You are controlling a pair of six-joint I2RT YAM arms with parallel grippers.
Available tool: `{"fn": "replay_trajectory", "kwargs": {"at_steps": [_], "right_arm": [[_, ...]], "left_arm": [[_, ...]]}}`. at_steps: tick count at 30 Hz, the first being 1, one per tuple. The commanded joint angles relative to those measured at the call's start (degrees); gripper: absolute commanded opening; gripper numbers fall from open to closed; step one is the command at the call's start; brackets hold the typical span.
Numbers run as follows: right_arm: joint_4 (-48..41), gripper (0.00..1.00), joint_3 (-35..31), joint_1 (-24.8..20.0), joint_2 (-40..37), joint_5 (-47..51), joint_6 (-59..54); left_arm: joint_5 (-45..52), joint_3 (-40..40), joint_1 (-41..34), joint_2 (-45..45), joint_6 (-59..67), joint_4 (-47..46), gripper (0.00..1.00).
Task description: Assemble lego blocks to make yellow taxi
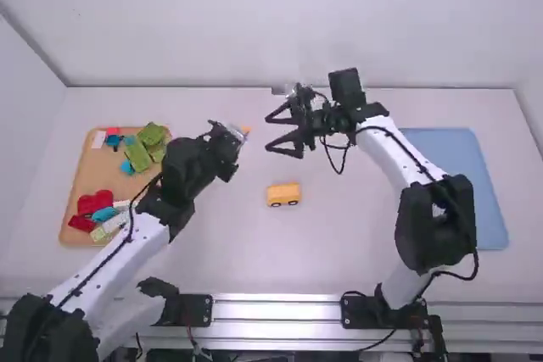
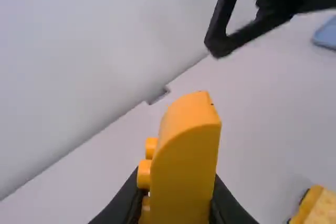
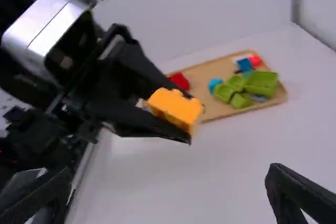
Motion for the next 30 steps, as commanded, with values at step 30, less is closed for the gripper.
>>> {"fn": "replay_trajectory", "kwargs": {"at_steps": [30], "right_arm": [[70.3, 0.95, -34.9, 3.0, -12.5, 29.2, 49.4]], "left_arm": [[7.3, -0.1, -3.7, 13.5, -12.6, 19.0, 0.02]]}}
